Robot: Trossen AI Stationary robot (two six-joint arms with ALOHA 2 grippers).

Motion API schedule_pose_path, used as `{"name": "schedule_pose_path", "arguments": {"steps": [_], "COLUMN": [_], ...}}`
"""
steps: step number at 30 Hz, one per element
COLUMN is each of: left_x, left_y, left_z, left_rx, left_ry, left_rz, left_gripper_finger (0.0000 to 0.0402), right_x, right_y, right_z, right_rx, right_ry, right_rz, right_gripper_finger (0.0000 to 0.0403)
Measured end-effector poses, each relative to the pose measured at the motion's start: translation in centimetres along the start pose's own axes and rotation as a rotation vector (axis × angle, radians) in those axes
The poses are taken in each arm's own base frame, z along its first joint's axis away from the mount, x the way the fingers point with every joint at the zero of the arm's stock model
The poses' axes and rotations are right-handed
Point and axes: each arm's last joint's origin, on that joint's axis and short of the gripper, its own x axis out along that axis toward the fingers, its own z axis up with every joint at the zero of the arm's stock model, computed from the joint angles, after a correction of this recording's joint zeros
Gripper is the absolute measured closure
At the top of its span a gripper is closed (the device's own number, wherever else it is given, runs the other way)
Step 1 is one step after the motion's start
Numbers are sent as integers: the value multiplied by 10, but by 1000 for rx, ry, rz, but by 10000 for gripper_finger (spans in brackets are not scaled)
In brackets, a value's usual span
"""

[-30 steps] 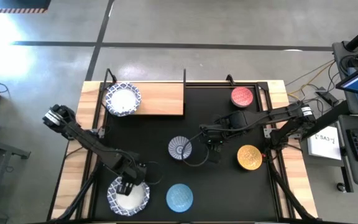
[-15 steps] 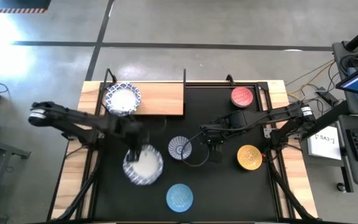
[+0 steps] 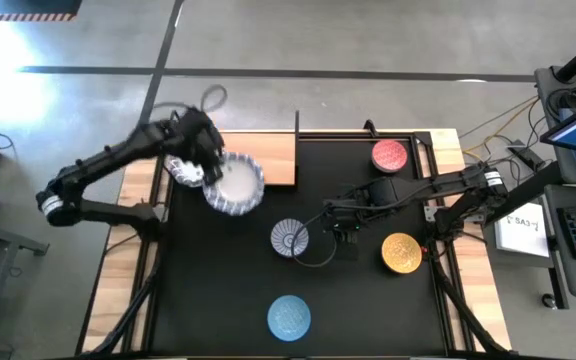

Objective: Place and stack bowls onto a shelf
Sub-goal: Stack the white patterned bowl on top of the white patterned bowl on the shelf

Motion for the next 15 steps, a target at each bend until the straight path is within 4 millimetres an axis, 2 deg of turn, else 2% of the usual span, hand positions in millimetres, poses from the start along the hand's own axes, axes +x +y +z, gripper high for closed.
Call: {"name": "schedule_pose_path", "arguments": {"steps": [8, 11, 15], "left_x": [-19, -24, -25], "left_y": [63, 81, 96], "left_z": [15, 23, 24], "left_rx": [-46, -103, -161], "left_ry": [80, 90, 163], "left_rz": [115, 145, 139], "left_gripper_finger": [401, 401, 401], "right_x": [0, 0, 1], "right_y": [0, 0, 0], "right_z": [0, 0, -1], "right_rx": [14, 16, 17], "right_ry": [0, 0, 6], "right_rz": [0, 0, -1], "right_gripper_finger": [234, 234, 234]}}
